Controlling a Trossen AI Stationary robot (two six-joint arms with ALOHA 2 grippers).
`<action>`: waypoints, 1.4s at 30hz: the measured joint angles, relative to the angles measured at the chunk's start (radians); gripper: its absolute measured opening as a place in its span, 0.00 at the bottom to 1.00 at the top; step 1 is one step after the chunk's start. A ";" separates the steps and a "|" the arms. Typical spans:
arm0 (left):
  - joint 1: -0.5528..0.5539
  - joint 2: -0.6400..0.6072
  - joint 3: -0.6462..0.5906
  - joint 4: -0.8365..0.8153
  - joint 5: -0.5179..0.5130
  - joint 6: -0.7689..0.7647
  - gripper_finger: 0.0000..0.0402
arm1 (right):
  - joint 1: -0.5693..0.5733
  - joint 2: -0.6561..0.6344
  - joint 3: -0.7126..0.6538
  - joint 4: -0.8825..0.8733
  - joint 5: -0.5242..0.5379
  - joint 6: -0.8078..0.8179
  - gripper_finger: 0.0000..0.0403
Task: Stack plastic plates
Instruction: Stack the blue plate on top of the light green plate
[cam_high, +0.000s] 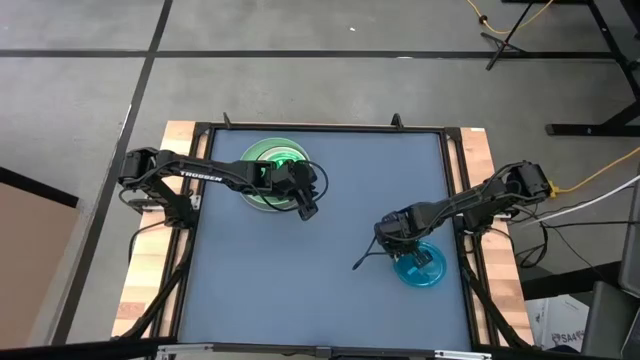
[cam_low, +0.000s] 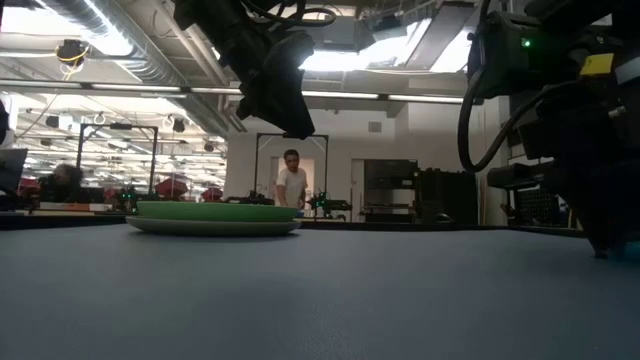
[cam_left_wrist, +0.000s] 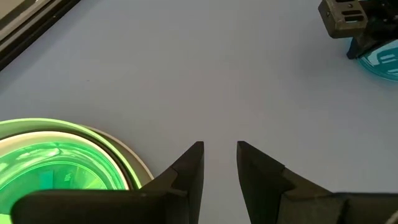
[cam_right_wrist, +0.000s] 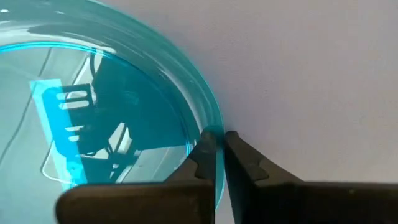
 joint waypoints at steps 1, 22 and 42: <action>0.000 0.000 0.000 0.000 0.000 0.000 0.22 | 0.000 0.000 0.000 0.000 0.000 0.000 0.03; 0.000 0.000 0.000 0.002 0.000 0.000 0.22 | 0.002 0.000 0.077 0.013 0.036 0.000 0.00; 0.000 0.000 0.000 0.002 0.000 0.000 0.22 | -0.136 -0.002 0.079 0.269 0.192 0.002 0.00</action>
